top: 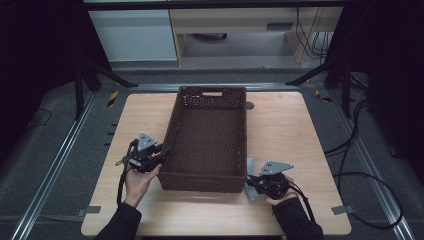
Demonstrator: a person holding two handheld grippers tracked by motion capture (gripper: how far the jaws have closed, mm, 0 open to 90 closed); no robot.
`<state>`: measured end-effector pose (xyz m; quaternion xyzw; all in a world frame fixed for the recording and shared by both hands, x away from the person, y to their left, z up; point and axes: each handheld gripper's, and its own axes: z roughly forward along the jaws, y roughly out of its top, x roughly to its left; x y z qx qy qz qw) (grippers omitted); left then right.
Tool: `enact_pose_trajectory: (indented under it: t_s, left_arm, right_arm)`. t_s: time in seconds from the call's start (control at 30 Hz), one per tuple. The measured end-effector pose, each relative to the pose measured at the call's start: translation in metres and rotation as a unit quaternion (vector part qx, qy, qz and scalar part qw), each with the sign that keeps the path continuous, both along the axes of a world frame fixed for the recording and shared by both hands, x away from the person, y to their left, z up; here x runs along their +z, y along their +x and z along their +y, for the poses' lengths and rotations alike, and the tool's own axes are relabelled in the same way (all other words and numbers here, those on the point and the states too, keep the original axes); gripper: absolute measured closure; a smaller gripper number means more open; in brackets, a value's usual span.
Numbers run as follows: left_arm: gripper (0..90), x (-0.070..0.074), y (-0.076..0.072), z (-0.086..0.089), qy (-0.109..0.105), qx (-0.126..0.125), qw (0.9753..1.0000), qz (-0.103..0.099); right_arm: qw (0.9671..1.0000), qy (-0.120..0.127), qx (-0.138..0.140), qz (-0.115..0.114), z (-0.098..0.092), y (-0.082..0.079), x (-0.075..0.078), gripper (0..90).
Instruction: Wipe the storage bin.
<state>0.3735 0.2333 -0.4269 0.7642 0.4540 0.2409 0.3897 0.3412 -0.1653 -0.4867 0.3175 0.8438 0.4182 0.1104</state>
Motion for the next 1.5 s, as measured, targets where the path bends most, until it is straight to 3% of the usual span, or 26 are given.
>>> enact_pose_trajectory:
  t_s: [0.07,0.13,0.23,0.27,0.33,0.43,0.47,0.6,0.7,0.8,0.93,0.97,1.0,1.17,1.3,1.5]
  left_arm:
    - [67.0,0.0,0.0,0.0,0.001,-0.001,1.0,0.0]
    - [66.9,0.0,0.0,0.0,0.002,-0.002,1.0,0.0]
    - [66.9,0.0,0.0,0.0,0.001,-0.001,1.0,0.0]
    - [66.9,0.0,0.0,0.0,0.002,-0.001,1.0,0.0]
    - [66.9,0.0,0.0,0.0,0.002,-0.001,1.0,0.0]
    - [66.9,0.0,0.0,0.0,0.002,-0.001,1.0,0.0]
    - [66.9,0.0,0.0,0.0,0.002,-0.001,1.0,0.0]
    - [66.9,0.0,0.0,0.0,0.001,0.002,1.0,0.0]
    - [67.1,0.0,0.002,-0.002,0.003,0.003,1.0,-0.001]
    - [67.1,0.0,0.005,-0.003,0.004,0.003,1.0,-0.001]
    - [67.1,0.0,0.009,-0.003,0.005,0.002,1.0,-0.001]
    - [67.0,0.0,0.009,-0.003,0.005,0.002,1.0,-0.001]
    - [67.0,0.0,0.009,-0.003,0.005,0.002,1.0,-0.001]
    - [67.0,0.0,0.009,-0.003,0.007,0.002,1.0,-0.002]
    - [66.9,-0.001,0.008,-0.003,0.007,0.002,1.0,-0.002]
    - [66.8,0.0,0.008,-0.003,0.006,0.003,1.0,-0.002]
  right_arm:
    - [0.9999,0.01,-0.002,-0.011,-0.001,-0.001,0.006,82.2]
    - [0.9988,0.036,-0.006,-0.032,-0.006,-0.003,0.019,82.2]
    - [0.9946,0.074,-0.007,-0.071,-0.011,-0.01,0.04,82.2]
    - [0.9937,0.073,-0.001,-0.085,-0.011,-0.014,0.048,82.2]
    - [0.9939,0.069,0.001,-0.086,-0.011,-0.016,0.047,82.2]
    - [0.9964,0.051,0.003,-0.068,-0.01,-0.017,0.038,82.3]
    - [0.998,0.034,0.004,-0.052,-0.008,-0.017,0.029,82.2]
    - [0.9991,0.022,0.003,-0.036,-0.007,-0.016,0.019,82.2]
    - [1.0,0.005,0.0,-0.008,-0.005,-0.014,0.005,82.2]
    - [1.0,-0.002,0.001,-0.001,-0.003,-0.012,0.002,82.2]
    - [0.9998,0.006,0.005,-0.018,-0.003,-0.014,0.011,82.1]
    - [0.9993,0.019,0.006,-0.031,-0.004,-0.016,0.018,82.1]
    - [0.9973,0.042,0.005,-0.061,-0.009,-0.021,0.034,82.1]
    - [0.9944,0.057,0.005,-0.089,-0.013,-0.03,0.049,82.1]
    - [0.9968,0.036,0.01,-0.071,-0.008,-0.032,0.038,82.2]
    - [0.9996,0.001,0.012,-0.026,-0.003,-0.026,0.013,82.2]
